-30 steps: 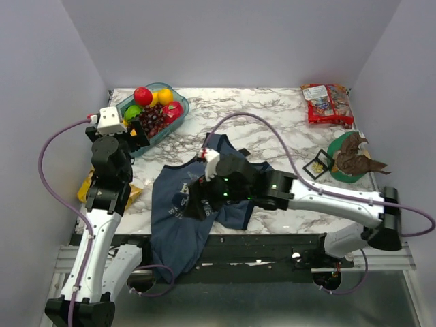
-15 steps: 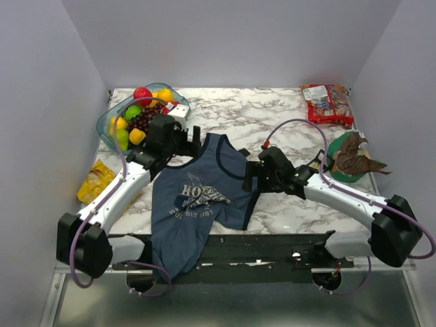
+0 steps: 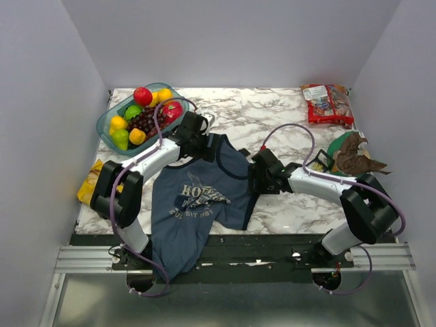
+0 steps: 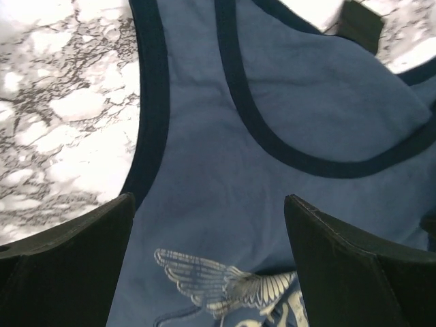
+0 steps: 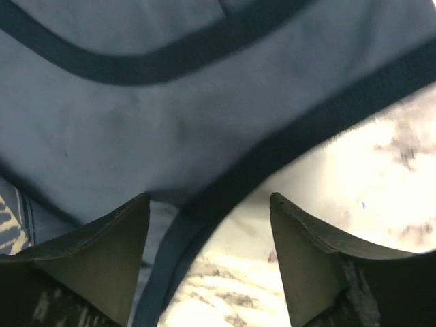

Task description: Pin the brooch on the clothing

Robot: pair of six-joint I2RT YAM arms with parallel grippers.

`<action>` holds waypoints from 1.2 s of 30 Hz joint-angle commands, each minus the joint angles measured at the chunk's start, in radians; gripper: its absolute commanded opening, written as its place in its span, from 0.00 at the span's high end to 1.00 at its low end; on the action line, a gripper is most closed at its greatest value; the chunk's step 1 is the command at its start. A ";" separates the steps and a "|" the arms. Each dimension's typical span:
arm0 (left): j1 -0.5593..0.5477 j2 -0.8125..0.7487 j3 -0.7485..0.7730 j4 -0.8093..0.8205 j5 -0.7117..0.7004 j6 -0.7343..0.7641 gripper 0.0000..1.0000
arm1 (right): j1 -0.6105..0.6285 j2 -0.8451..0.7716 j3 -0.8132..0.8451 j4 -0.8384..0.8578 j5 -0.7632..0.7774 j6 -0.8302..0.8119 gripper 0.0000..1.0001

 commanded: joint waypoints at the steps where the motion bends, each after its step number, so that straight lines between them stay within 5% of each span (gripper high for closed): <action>1: -0.002 0.109 0.075 -0.077 -0.054 0.019 0.01 | -0.013 0.061 -0.010 0.046 0.020 0.005 0.23; 7: 0.000 0.255 0.178 -0.114 -0.103 0.034 0.02 | -0.043 0.115 -0.007 0.101 -0.014 -0.001 0.30; 13: 0.000 0.376 0.261 -0.146 -0.106 0.046 0.20 | -0.095 0.126 0.014 0.110 -0.035 -0.038 0.54; 19: 0.000 0.451 0.296 -0.154 -0.100 0.057 0.66 | -0.162 0.130 0.056 0.110 -0.061 -0.092 0.88; 21: 0.000 0.466 0.307 -0.148 -0.100 0.060 0.88 | -0.179 0.135 0.079 0.110 -0.072 -0.115 0.99; 23: 0.000 0.474 0.319 -0.138 -0.098 0.062 1.00 | -0.211 0.147 0.102 0.109 -0.083 -0.142 0.99; 36: 0.005 0.370 0.534 0.075 -0.311 0.098 1.00 | -0.391 0.309 0.562 -0.072 -0.089 -0.283 0.99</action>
